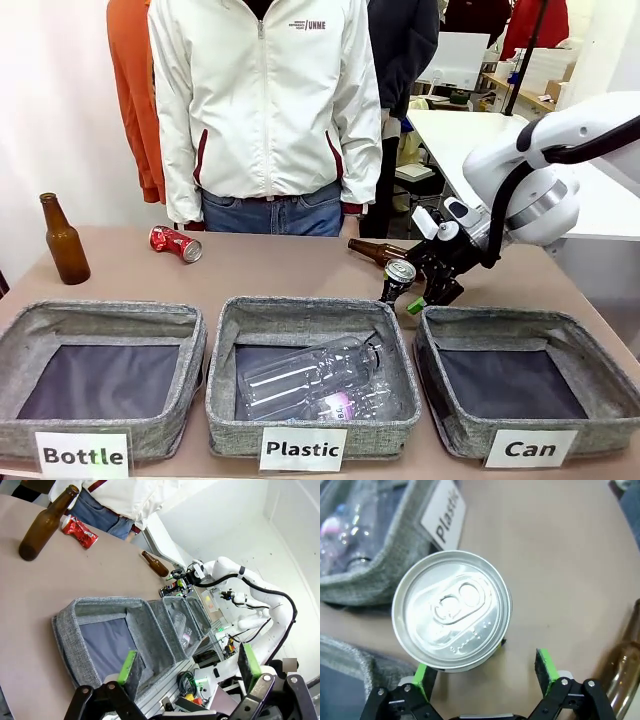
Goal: Sort the can waste into the basket.
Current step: Pick up the can waste from the table and place it in the right Fabric basket.
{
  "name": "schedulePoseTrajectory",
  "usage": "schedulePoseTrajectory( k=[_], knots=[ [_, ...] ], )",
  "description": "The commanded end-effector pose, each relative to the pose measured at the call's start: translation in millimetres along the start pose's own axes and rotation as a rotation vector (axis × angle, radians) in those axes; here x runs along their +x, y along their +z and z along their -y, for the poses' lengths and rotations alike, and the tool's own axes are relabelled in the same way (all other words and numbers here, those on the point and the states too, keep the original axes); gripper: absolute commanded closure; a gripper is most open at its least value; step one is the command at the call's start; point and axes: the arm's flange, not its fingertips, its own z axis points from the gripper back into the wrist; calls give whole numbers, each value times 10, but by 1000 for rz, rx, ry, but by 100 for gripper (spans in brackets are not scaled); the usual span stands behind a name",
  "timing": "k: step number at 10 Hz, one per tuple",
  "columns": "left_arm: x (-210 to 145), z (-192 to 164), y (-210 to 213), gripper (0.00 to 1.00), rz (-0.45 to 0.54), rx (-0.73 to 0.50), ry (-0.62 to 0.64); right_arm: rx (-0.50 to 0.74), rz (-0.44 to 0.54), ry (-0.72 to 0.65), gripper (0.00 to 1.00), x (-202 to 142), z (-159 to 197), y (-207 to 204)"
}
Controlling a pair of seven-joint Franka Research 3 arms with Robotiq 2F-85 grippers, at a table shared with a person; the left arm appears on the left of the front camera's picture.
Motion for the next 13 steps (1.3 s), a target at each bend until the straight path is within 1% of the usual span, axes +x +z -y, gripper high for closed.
schedulePoseTrajectory(
  k=[1, 4, 5, 6, 7, 8, 9, 11, 13],
  knots=[
    [18, 22, -5, 0, 12, -16, -20, 11, 84, -11, 0, -47, 97, -51],
    [18, 22, -5, 0, 12, -16, -20, 79, 198, -6, 0, -88, 158, -135],
    [18, 22, -5, 0, 12, -16, -20, 95, 247, 8, 0, -106, 164, -147],
    [18, 22, -5, 0, 12, -16, -20, 93, 267, -2, 0, -111, 174, -180],
    [18, 22, -5, 0, 12, -16, -20, 112, 311, 10, 0, -118, 190, -221],
    [18, 22, -5, 0, 12, -16, -20, 147, 337, 19, 0, -128, 203, -253],
    [18, 22, -5, 0, 12, -16, -20, 158, 342, 21, 0, -132, 208, -274],
    [18, 22, -5, 0, 12, -16, -20, 153, 394, 14, 0, -161, 215, -291],
    [18, 22, -5, 0, 12, -16, -20, 189, 444, 26, 0, -183, 217, -317]
  ],
)
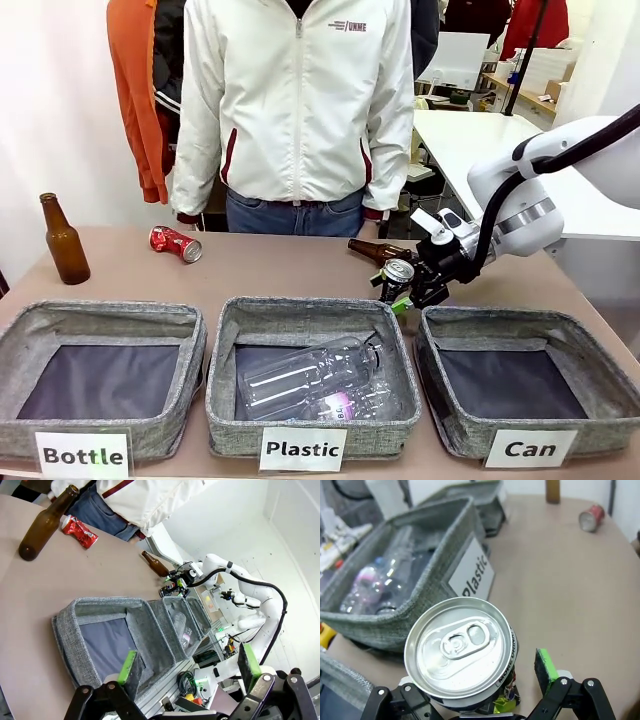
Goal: Sort the can waste into the basket.
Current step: Pick up the can waste from the table and place it in the right Fabric basket.
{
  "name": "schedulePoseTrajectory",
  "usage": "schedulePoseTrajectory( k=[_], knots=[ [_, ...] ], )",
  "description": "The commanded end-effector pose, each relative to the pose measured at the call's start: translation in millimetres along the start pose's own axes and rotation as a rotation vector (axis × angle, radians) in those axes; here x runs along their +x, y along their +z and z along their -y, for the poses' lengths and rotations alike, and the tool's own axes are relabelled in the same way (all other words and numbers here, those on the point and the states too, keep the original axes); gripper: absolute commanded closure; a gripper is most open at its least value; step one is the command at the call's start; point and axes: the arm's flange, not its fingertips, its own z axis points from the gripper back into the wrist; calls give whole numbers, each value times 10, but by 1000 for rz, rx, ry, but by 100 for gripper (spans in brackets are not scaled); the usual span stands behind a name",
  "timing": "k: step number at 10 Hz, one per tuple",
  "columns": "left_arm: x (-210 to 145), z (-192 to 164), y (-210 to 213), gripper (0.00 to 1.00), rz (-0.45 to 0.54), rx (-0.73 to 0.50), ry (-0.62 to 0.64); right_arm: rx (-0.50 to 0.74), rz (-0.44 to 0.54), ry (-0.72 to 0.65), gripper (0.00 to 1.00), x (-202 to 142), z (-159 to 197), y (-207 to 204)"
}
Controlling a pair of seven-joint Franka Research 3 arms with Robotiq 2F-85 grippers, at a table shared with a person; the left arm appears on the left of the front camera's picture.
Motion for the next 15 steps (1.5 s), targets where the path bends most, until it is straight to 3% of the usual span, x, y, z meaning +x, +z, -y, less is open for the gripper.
schedulePoseTrajectory(
  k=[1, 2, 3, 4, 5, 6, 12, 15],
  knots=[
    [18, 22, -5, 0, 12, -16, -19, 7, 64, 34, 0, -13, 51, 30],
    [18, 22, -5, 0, 12, -16, -19, 8, 67, 42, 60, -10, 54, 30],
    [18, 22, -5, 0, 12, -16, -19, 3, 62, 37, 60, -15, 57, 32],
    [18, 22, -5, 0, 12, -16, -19, 5, 67, 33, 100, -32, 53, 38],
    [18, 22, -5, 0, 12, -16, -19, 4, 73, 33, 65, -38, 55, 43],
    [18, 22, -5, 0, 12, -16, -19, -2, 74, 31, 100, -38, 61, 47],
    [18, 22, -5, 0, 12, -16, -19, -39, 67, 55, 100, 22, -19, 163],
    [18, 22, -5, 0, 12, -16, -19, -108, -49, 136, 100, 564, -575, 555]
  ],
)
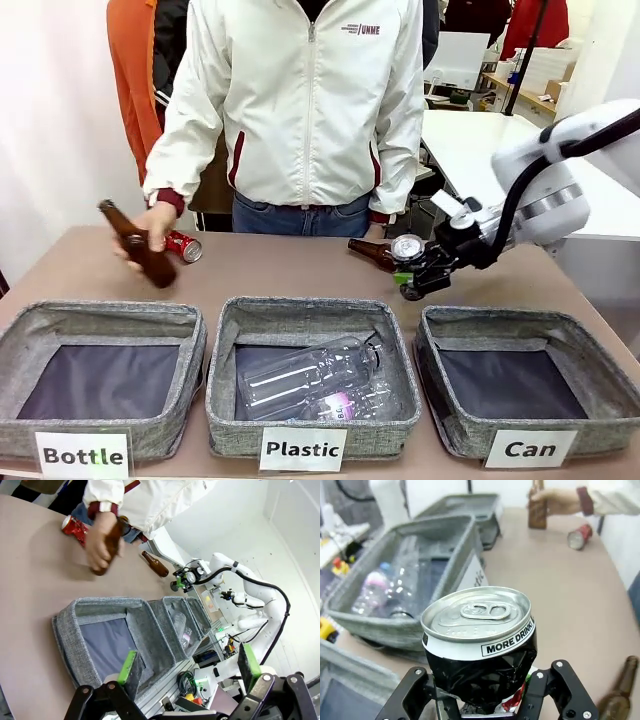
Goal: Sort the can waste into the basket.
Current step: Pick up the can waste from the table and place it in the right Fabric basket.
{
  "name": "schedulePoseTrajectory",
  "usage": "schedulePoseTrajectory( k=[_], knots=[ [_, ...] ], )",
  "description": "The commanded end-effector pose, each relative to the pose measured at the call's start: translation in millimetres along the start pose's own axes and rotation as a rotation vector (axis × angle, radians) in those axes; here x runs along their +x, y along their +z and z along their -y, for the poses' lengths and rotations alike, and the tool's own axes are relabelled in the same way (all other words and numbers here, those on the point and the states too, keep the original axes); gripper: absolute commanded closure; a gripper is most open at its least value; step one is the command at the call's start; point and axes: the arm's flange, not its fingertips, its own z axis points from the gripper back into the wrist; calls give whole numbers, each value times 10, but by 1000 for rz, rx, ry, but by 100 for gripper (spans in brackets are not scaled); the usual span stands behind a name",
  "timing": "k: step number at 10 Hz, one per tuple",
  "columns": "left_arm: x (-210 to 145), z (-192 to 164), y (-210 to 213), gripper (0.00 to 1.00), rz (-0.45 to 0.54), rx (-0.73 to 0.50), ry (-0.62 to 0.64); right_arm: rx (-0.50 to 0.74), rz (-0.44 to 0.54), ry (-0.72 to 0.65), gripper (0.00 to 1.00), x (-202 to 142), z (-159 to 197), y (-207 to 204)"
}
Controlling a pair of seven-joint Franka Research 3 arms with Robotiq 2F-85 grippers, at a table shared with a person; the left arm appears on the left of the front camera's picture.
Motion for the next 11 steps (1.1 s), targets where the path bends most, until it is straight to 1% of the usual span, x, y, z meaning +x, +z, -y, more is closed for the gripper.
schedulePoseTrajectory(
  k=[1, 2, 3, 4, 5, 6, 7, 8, 9, 11],
  knots=[
    [17, 20, -5, 0, 12, -16, -19, -1, -137, 65, 100, 535, -665, 260],
    [17, 20, -5, 0, 12, -16, -19, -34, -254, 104, 100, 778, -1059, 378],
    [17, 20, -5, 0, 12, -16, -19, -40, -397, 87, 100, 987, -1506, 426],
    [17, 20, -5, 0, 12, -16, -19, -7, -532, 42, 100, 1042, -1806, 427],
    [17, 20, -5, 0, 12, -16, -19, -10, -660, -27, 100, 1026, -2023, 408],
    [17, 20, -5, 0, 12, -16, -19, -48, -753, -124, 100, 977, -2151, 418],
    [17, 20, -5, 0, 12, -16, -19, -113, -808, -256, 100, 928, -2183, 428],
    [17, 20, -5, 0, 12, -16, -19, -133, -871, -336, 100, 866, -2169, 432],
    [17, 20, -5, 0, 12, -16, -19, -127, -897, -350, 100, 861, -2162, 427],
    [17, 20, -5, 0, 12, -16, -19, -135, -903, -373, 100, 874, -2079, 436]
  ],
)
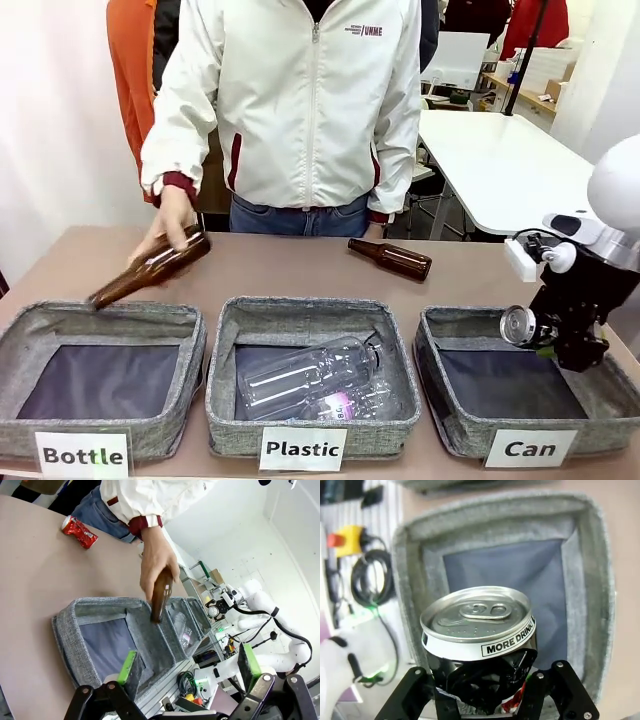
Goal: Sort the can waste into the basket.
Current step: Pick up the can waste from the table and place it in the right Fabric basket.
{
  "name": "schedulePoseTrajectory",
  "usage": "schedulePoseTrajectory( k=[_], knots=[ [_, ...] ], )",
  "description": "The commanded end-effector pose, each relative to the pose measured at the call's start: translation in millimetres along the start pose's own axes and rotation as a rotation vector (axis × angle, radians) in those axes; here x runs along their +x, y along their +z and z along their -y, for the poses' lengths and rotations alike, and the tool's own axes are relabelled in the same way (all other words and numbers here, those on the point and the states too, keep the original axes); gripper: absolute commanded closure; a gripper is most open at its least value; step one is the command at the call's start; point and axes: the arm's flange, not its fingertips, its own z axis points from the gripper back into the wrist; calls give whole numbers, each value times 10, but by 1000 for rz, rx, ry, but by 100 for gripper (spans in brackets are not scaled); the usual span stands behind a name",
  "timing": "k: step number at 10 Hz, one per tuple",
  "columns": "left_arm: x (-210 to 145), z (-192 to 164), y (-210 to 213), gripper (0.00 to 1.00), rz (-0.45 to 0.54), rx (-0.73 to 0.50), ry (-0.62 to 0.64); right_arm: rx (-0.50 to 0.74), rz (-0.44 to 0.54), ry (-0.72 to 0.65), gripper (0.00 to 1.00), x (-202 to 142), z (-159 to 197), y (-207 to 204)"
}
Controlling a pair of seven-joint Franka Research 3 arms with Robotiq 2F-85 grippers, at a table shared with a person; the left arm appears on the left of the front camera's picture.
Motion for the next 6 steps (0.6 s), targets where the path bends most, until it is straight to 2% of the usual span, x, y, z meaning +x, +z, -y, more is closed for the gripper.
schedulePoseTrajectory(
  k=[1, 2, 3, 4, 5, 6],
  knots=[
    [0, 0, 0, 0, 0, 0, 0, 34, -5, 1, 100, 106, 133, 70],
    [-7, 173, 227, 0, -27, -5, -6, 48, -18, 1, 76, 120, 172, 64],
    [25, 341, 513, 0, -59, 40, -62, 54, -32, -6, 42, 137, 218, 57],
    [87, 473, 792, 0, -71, 57, -96, 50, -35, -19, 18, 152, 250, 59],
    [125, 546, 1051, 0, -82, 93, -124, 49, -35, -27, 0, 157, 269, 64],
    [134, 541, 1174, 0, -71, 73, -110, 48, -36, -44, 0, 149, 274, 56]
  ],
)
